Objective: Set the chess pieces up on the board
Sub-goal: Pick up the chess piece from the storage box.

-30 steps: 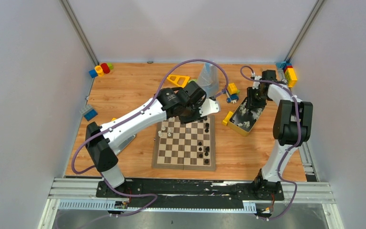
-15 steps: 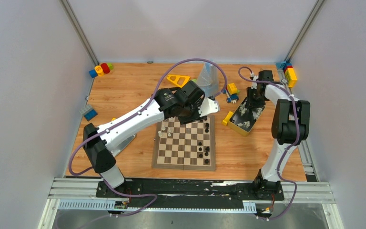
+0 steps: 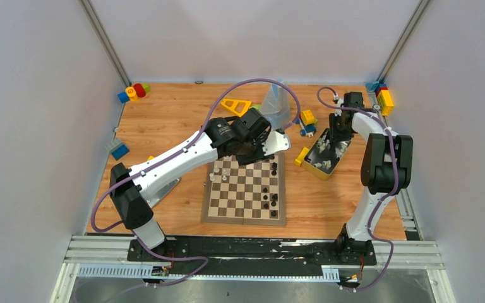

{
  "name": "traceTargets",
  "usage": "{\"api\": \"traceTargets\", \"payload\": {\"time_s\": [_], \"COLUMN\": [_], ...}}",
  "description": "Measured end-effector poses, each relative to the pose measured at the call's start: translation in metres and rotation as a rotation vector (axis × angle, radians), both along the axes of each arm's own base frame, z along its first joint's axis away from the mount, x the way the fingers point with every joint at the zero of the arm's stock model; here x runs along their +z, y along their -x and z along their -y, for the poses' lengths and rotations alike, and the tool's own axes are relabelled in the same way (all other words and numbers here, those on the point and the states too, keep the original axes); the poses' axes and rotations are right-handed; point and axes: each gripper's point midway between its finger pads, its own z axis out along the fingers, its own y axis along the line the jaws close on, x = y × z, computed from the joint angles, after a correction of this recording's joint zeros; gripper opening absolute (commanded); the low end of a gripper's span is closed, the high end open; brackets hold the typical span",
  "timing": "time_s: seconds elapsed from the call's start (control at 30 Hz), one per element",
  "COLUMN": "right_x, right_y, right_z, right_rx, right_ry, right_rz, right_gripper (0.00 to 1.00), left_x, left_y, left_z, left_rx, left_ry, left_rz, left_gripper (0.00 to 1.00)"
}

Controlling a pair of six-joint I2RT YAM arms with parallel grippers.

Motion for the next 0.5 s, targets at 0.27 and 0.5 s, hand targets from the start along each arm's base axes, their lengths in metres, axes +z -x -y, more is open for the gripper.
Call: {"api": "traceTargets", "payload": {"time_s": [0.27,0.5], "right_x": [-0.002,-0.016], "right_y": [-0.002,0.001], "right_z": [0.004,0.004], "right_rx": [-0.007,-0.006], "right_ry": [0.011,0.006], "right_rz": [0.002,-0.030], "right_gripper": [0.27,0.27], "left_x": [0.000,0.000], "left_y": [0.001,0.001], "left_z": [0.000,0.001], "left_rx": [-0.002,-0.003], "left_ry": [0.001,0.004], "left_rz": [-0.003,-0.006], "left_gripper": [0.48,0.48]}}
